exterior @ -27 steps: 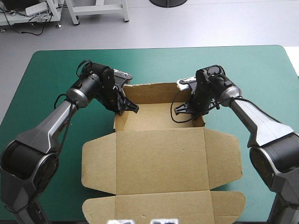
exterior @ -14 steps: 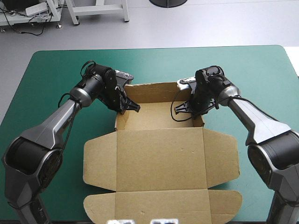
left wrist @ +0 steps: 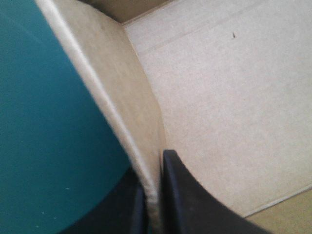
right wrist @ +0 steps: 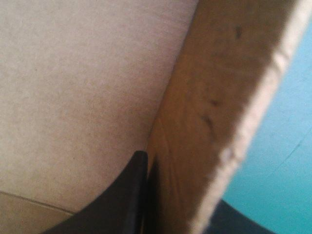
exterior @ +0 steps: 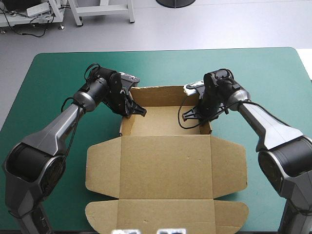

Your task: Fold the box

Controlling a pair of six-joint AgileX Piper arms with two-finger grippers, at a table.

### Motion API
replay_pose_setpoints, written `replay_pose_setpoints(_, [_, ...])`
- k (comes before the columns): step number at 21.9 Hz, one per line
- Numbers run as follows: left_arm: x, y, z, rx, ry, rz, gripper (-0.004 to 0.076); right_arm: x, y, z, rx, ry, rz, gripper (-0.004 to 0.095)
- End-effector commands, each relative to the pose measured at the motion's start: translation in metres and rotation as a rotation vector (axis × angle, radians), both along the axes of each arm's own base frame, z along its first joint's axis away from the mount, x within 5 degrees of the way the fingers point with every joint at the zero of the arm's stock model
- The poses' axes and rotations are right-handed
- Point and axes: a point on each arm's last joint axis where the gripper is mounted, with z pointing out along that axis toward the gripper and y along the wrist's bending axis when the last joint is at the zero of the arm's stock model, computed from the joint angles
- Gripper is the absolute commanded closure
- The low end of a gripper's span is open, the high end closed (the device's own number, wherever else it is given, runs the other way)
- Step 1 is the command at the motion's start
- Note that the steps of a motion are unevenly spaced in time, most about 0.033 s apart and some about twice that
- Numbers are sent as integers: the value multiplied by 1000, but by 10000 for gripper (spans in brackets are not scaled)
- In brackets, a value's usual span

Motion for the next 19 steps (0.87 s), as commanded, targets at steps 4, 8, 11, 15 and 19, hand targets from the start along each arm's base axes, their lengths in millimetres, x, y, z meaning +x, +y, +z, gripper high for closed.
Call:
replay_pose_setpoints(4, [-11, -8, 29, -77, -50, -62, 430, -11, 6, 26, 69, -17, 78, 260])
replay_pose_setpoints(8, [-14, -4, 28, -40, -13, -59, 211, -11, 4, 26, 55, -17, 51, 117])
replay_pose_setpoints(11, [-14, -1, 27, -8, -4, -45, 194, -10, 3, 25, 39, -19, 45, 117])
replay_pose_setpoints(15, [-13, 6, 32, 59, -15, -4, 194, -11, -1, 40, 21, -66, 50, 117])
replay_pose_setpoints(19, [-12, 0, 60, -33, -79, 11, 194, -13, -3, 83, 73, -194, 47, 117])
